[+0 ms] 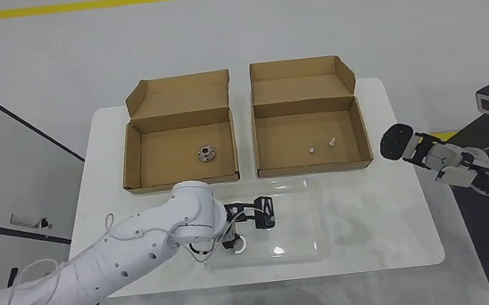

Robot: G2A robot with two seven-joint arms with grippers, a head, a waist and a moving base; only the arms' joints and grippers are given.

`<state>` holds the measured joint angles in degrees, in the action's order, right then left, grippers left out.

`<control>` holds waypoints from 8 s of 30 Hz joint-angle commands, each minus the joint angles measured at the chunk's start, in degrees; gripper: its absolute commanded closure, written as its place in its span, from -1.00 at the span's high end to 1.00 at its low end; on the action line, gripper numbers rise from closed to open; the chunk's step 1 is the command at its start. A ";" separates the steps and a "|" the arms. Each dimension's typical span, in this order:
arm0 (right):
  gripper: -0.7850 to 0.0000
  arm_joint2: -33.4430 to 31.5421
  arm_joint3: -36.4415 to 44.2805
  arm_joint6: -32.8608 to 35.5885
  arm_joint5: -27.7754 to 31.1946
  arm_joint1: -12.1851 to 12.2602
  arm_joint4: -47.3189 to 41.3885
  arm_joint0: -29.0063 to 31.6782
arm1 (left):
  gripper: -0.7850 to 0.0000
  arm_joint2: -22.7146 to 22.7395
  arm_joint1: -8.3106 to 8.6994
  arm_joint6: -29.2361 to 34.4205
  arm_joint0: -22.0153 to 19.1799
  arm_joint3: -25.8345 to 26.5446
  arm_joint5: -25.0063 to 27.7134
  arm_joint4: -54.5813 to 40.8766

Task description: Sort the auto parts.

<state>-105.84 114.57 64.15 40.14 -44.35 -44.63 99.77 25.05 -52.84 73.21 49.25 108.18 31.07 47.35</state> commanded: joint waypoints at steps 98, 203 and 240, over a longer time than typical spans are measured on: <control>1.00 0.00 0.00 0.00 0.00 0.00 0.00 0.00 | -1.00 11.80 0.26 -3.70 -2.16 8.89 -4.90 -2.45; 1.00 0.00 0.00 0.00 0.00 0.00 0.00 0.00 | -1.00 57.81 -0.04 -58.07 35.95 5.97 26.93 -67.09; 1.00 0.00 0.00 0.00 0.00 0.00 0.00 0.00 | -1.00 60.32 -3.21 -52.36 39.19 9.39 26.93 -70.94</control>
<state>-105.84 114.57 64.15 40.14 -44.35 -44.63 99.77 85.14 -55.97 20.70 88.15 117.52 58.00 -23.84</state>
